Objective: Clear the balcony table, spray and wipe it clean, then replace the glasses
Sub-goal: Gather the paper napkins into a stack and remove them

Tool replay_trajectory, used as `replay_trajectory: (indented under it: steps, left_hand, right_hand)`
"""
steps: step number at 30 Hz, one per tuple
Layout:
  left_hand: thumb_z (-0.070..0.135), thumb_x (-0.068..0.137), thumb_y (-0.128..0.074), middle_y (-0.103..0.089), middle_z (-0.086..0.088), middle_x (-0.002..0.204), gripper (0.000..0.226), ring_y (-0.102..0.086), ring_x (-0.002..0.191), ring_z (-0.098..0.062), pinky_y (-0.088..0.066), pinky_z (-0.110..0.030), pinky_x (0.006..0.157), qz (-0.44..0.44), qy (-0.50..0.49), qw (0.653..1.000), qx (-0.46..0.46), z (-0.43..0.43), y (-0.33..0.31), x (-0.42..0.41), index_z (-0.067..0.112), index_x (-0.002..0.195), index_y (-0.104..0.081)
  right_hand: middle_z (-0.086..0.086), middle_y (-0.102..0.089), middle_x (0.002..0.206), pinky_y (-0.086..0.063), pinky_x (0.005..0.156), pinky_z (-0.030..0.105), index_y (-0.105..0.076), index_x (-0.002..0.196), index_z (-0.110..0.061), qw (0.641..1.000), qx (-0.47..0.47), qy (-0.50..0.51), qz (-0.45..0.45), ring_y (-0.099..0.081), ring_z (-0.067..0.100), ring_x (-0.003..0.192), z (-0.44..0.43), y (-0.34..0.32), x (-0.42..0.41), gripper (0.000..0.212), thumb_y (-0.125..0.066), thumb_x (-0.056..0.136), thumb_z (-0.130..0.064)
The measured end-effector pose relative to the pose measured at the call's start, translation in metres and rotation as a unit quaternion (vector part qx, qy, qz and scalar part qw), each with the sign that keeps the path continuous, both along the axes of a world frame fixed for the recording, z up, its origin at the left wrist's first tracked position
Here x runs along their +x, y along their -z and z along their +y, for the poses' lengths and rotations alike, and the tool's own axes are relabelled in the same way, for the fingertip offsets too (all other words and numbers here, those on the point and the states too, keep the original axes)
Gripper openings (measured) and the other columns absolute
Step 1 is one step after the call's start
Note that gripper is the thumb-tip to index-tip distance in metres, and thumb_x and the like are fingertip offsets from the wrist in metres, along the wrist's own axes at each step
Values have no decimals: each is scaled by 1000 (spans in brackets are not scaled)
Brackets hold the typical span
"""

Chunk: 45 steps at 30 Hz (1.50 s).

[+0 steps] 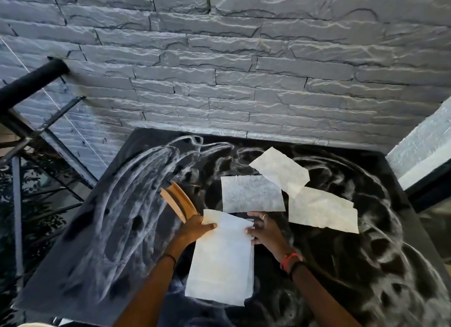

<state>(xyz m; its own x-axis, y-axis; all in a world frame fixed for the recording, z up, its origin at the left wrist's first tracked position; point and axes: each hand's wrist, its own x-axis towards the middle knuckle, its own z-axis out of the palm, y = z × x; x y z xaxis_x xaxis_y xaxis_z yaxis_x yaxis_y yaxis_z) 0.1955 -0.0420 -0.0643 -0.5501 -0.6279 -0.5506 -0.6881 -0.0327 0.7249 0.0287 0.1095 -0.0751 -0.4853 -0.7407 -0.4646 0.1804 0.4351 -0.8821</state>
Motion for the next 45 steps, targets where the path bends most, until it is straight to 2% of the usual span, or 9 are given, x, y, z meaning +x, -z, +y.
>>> replay_trajectory:
  steps: [5,13,19,22,26,31,34,41,45]
  left_hand:
    - [17,90,-63,-62,-18,120,36,-59,103,-27,-36,-19,77,-30,-15,997,-68,7,22,-5,-5,119,-58]
    - [16,89,-64,-53,-19,134,49,-51,121,-31,-38,-24,95,-61,-11,989,-133,9,38,-16,-2,132,-48]
    - [22,94,-55,-40,-13,143,45,-47,126,-28,-42,-31,98,-36,39,951,-305,13,27,-33,10,135,-44]
    - [13,94,-52,-50,-10,127,26,-56,111,-27,-46,-28,86,27,36,947,-318,4,24,-47,9,120,-56]
    - [7,92,-52,-54,-7,114,14,-59,100,-22,-50,-27,83,54,41,951,-302,-9,26,-66,6,100,-64]
    - [10,95,-51,-56,-9,118,18,-56,109,-19,-41,-15,84,58,74,945,-312,-13,30,-88,7,104,-66]
    - [10,94,-54,-57,-12,117,18,-58,107,-22,-45,-22,92,61,109,943,-308,-15,35,-98,4,105,-66]
    - [11,94,-54,-58,-10,114,16,-58,105,-19,-35,-9,89,57,127,939,-313,-14,43,-113,7,103,-67]
    - [20,92,-59,-56,-7,114,16,-58,106,-20,-41,-16,89,80,107,950,-284,-16,42,-120,10,103,-66]
  right_hand:
    - [12,-61,85,-49,52,16,-55,116,-7,994,27,-2,106,-59,12,70,-14,25,-6,42,-68,77,0]
    - [-1,-51,70,-40,60,4,-55,117,-10,969,60,-28,238,-50,5,63,-20,38,-4,47,-70,73,-2]
    - [1,-60,77,-42,69,16,-61,103,-16,950,62,4,306,-57,11,74,-23,35,-15,29,-72,77,-23]
    - [11,-68,82,-44,71,26,-66,86,-5,938,78,45,336,-63,23,79,-26,29,-38,9,-60,85,-12]
    - [24,-66,78,-47,71,38,-64,78,3,908,131,130,375,-62,37,79,-28,30,-76,17,-51,86,-2]
    - [24,-64,88,-42,77,40,-63,81,4,886,224,67,401,-58,39,90,-31,41,-108,15,-59,81,-10]
    - [23,-60,95,-40,80,40,-59,87,5,882,267,72,381,-53,39,98,-34,47,-110,23,-58,82,-18]
    - [21,-64,80,-42,71,38,-62,69,3,900,253,79,346,-59,39,85,-46,44,-108,12,-53,75,-4]
    - [23,-65,95,-46,80,36,-64,91,5,925,216,104,294,-59,39,95,-48,19,-101,20,-53,83,-10]
